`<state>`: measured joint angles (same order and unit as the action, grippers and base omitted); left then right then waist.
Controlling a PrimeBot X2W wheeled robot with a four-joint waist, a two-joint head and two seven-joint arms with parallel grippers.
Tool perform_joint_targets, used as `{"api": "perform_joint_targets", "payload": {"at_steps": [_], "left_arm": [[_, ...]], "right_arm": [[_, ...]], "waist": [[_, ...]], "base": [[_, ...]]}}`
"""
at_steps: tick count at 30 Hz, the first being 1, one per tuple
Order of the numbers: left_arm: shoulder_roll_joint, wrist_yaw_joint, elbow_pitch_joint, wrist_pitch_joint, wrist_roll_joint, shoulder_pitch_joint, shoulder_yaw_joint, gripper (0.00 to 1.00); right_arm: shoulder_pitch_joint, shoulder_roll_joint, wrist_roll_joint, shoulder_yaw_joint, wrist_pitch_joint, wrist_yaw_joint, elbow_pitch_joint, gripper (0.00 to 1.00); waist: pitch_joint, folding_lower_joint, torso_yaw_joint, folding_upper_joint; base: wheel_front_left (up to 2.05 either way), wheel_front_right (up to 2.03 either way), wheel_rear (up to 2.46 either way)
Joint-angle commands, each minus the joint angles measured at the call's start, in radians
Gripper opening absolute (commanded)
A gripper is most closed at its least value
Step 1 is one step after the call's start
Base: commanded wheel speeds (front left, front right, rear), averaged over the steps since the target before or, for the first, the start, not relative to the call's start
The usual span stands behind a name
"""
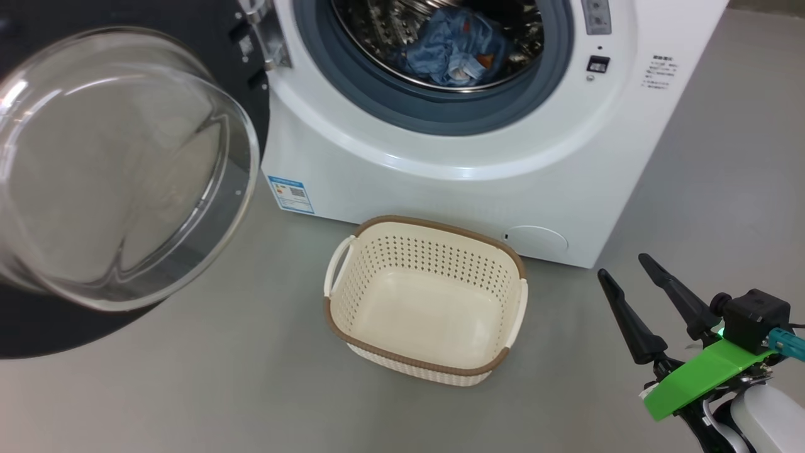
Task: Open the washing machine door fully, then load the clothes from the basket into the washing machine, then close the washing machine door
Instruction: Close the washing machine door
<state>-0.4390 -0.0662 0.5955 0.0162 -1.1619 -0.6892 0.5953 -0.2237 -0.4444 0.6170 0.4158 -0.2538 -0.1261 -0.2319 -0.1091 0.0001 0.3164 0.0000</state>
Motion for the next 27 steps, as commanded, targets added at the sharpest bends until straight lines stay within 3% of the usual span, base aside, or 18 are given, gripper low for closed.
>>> {"api": "perform_joint_targets", "payload": {"at_steps": [1,9,27], "left_arm": [[-0.074,-0.010,0.004,0.009,-0.020,-0.029,0.032,0.00],[-0.128,-0.021,0.208,0.025,-0.115,-0.035,0.142,0.00],[-0.149,-0.054,0.383,0.050,-0.150,-0.061,0.152,0.00]], "right_arm": [[-0.026,-0.026,0.009,0.013,-0.008,-0.005,0.024,1.00],[-0.028,-0.069,0.013,0.013,-0.008,-0.005,0.035,1.00],[-0.045,-0.109,0.014,0.002,-0.008,-0.005,0.052,1.00]], "waist": [[-0.016,-0.0001,-0.019,0.0000],[-0.044,-0.0001,-0.048,0.0000],[-0.119,-0.0001,-0.071,0.0000]], "base": [[0.00,0.00,0.00],[0.00,0.00,0.00],[0.00,0.00,0.00]]}}
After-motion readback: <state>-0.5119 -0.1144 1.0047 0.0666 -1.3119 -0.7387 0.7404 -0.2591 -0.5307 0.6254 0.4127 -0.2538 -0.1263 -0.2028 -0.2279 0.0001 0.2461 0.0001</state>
